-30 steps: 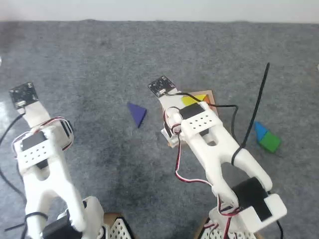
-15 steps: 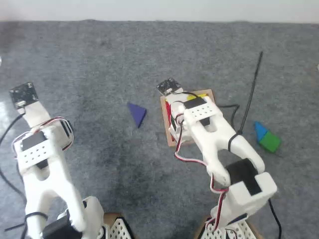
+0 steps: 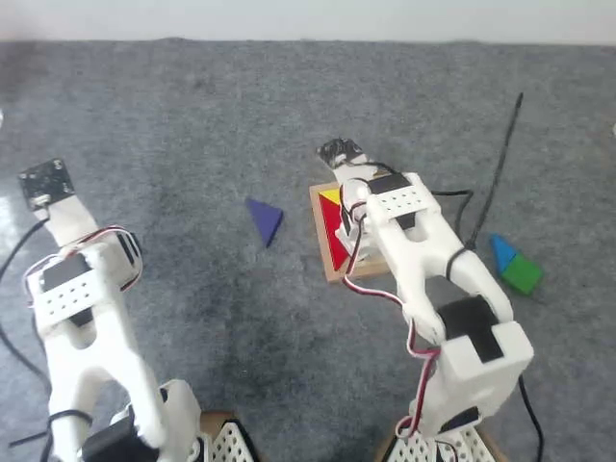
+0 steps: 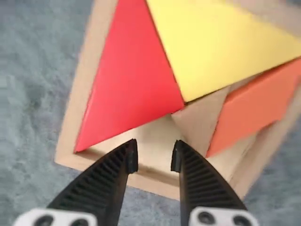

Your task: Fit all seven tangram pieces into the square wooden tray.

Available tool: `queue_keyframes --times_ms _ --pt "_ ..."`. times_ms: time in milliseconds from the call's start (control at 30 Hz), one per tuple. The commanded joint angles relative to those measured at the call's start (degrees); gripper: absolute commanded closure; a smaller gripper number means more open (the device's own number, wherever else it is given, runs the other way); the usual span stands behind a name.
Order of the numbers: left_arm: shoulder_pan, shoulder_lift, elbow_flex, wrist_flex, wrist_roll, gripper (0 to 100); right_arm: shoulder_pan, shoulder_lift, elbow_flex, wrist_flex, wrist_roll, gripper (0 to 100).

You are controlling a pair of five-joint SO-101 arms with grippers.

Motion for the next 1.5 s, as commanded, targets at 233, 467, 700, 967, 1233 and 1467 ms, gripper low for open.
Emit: queue_keyframes --times_ms 233,467,700,967,1233,1467 --pt "0.35 -1.76 -0.04 -0.97 -0.44 81 3.03 -20.7 -2.73 12.35 0.62 85.4" --pt "0.35 -1.76 -0.04 -0.97 -0.44 81 22.37 -25.01 0.88 14.37 2.02 85.4" --pt "0.62 -1.85 1.98 -4.4 -0.53 81 42.07 -24.48 16.0 1.19 6.33 85.4" --pt "0.7 -1.76 2.42 -4.84 -0.53 81 45.93 -24.4 22.51 -4.53 3.6 85.0" --pt "0.53 -2.2 3.56 -5.01 -0.53 82 46.9 -23.96 23.03 -8.31 -13.89 85.0" --pt "0.7 -2.2 3.65 -5.01 -0.53 82 48.31 -14.37 22.95 -16.92 -13.19 85.0"
